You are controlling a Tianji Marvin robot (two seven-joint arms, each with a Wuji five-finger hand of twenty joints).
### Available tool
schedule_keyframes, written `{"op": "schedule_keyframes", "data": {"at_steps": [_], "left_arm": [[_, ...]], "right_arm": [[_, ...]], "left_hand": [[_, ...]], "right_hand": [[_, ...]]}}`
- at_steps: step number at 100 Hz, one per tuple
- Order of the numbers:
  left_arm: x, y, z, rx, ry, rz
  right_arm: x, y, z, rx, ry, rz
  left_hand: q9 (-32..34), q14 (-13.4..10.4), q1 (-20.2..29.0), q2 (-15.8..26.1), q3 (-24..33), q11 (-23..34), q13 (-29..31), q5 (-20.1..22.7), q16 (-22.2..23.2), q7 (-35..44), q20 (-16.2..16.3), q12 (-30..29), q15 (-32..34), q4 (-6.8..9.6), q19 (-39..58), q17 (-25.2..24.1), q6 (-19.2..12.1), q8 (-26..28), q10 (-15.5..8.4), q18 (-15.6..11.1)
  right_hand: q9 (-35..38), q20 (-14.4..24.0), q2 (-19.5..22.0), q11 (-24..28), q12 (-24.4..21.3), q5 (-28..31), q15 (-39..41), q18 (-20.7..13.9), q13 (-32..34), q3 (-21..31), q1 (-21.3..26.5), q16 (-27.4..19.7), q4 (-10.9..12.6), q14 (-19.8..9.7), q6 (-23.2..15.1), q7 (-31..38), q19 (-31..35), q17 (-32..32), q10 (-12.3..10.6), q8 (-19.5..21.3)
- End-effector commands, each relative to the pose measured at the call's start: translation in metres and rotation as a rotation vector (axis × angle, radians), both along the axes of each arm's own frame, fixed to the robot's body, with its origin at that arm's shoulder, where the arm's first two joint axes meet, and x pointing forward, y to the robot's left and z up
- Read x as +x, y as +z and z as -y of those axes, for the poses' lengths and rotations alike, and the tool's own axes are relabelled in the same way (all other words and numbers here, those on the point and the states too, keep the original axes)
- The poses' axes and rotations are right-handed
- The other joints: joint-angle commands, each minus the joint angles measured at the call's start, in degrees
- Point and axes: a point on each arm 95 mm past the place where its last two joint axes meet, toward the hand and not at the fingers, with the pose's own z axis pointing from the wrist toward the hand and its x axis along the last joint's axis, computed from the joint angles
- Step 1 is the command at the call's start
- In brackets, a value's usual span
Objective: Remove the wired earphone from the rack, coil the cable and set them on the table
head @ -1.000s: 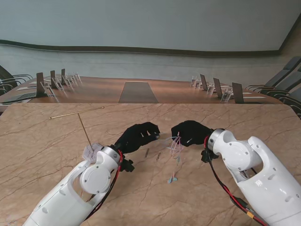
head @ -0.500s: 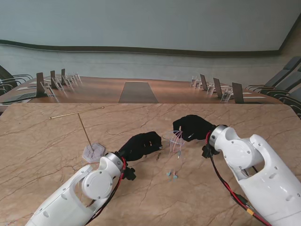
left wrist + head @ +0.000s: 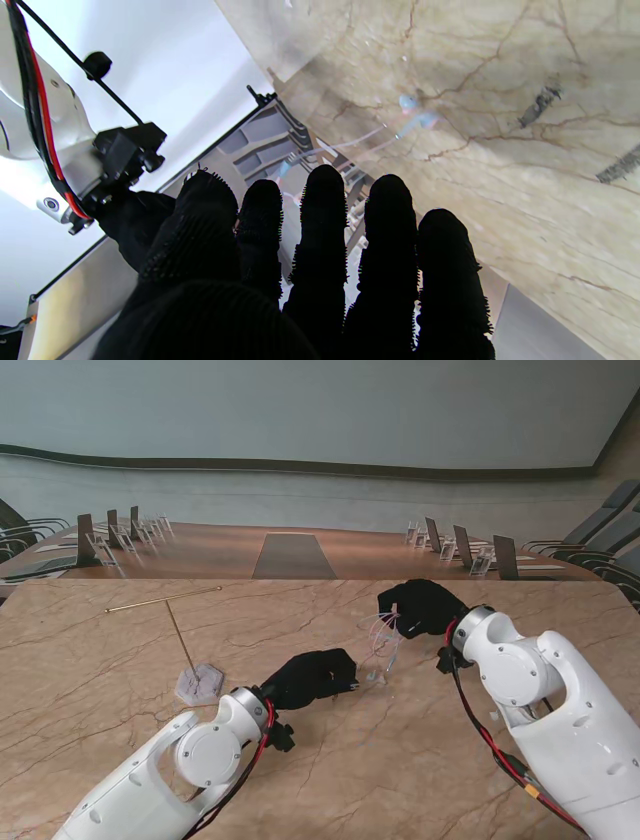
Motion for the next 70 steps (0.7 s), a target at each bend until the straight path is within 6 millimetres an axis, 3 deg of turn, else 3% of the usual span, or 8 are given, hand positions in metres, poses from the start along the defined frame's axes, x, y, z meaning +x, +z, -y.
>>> {"op": "schedule_keyframes", "data": {"at_steps": [1,29,58,70], "left_arm": [[-0.004,0.001,0.01,-0.011,-0.03,-0.015],[-0.013,-0.008,0.041,-0.003,-0.131,-0.096],[-0.022,-0.016,0.066,0.024,-0.221,-0.167],[-0.024,-0.019,0.072,0.045,-0.244,-0.199]], "right_arm": [[-0.001,0.0,-0.001,0.008,-0.007,0.003],[-0.004,-0.009,-0.003,0.033,-0.033,0.008],[-0.009,-0.003,-0.009,0.041,-0.001,0.013],[-0.01,-0.001,-0.011,0.034,0.013,0.019]], "left_hand": [[0.74,1.17,2.26,0.83,-0.74,0.32,0.2,0.93,0.2,-0.42,1.35,0.31,-0.08,1.19,1.86,-0.03,0.14,-1.31,-0.31,0.46],[-1.15,-0.26,2.69,0.77,-0.69,-10.17,-2.66,3.17,-7.58,-12.56,-6.07,-10.3,-11.6,1.22,-2.98,-4.53,-0.22,-10.03,0.19,-0.04],[0.5,0.42,2.83,2.13,-0.48,-9.81,-1.48,6.23,-7.78,-27.04,-7.0,-11.11,-11.13,1.06,-1.85,-3.86,-0.19,-20.38,0.47,0.44],[-0.01,0.61,1.89,4.84,-0.53,-9.28,-1.81,1.34,-7.27,-31.04,-6.81,-10.51,-10.46,1.1,-1.84,-4.09,1.15,-23.28,0.67,0.23]], "right_hand": [[1.21,1.98,-2.85,1.94,0.98,1.88,4.88,-3.65,2.58,2.92,-1.3,0.89,1.69,6.35,-0.49,3.6,2.25,2.32,6.02,1.9],[1.5,1.91,-2.99,1.99,1.09,2.26,5.07,-2.84,2.85,2.67,-1.02,0.98,2.38,7.05,-0.25,3.59,2.43,2.97,6.5,1.8],[1.51,1.8,-2.91,1.99,1.08,2.1,5.02,-2.53,2.93,2.32,-0.67,0.94,2.17,7.2,0.08,3.39,2.44,3.18,6.52,1.61],[1.5,1.61,-2.66,1.94,1.05,1.91,5.08,-2.6,3.08,2.11,-0.8,0.89,1.92,6.97,-0.1,3.23,2.44,3.54,6.42,1.46]]}}
